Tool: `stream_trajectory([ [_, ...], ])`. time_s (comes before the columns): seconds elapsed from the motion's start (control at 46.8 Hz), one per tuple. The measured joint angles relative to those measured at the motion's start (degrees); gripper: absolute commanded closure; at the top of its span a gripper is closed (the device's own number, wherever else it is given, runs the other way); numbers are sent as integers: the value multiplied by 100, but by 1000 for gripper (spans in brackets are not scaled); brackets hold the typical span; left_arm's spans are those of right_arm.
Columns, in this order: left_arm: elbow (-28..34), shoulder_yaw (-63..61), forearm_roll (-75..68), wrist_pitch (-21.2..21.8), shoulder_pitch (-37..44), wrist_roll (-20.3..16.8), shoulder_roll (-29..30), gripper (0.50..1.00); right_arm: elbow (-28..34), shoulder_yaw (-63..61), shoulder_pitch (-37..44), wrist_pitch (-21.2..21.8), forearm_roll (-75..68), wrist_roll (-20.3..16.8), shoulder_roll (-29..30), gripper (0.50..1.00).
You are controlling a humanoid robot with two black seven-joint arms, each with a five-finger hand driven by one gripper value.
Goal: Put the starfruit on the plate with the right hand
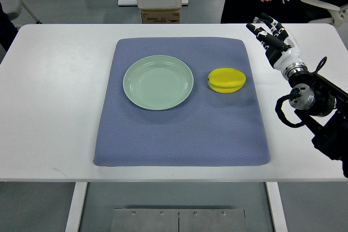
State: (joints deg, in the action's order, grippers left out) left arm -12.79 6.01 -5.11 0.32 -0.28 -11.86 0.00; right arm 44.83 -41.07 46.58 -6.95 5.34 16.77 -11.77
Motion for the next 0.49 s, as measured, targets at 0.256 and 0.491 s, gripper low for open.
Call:
stream_trajectory([
  [0.256,5,-1,-1,4,-111,-10,0,500,-1,2,0,1,0,2,2,500],
  [0.491,5,-19,-8,-16,-78,-10,0,500,-1,1,0,1,1,2,-1,500],
])
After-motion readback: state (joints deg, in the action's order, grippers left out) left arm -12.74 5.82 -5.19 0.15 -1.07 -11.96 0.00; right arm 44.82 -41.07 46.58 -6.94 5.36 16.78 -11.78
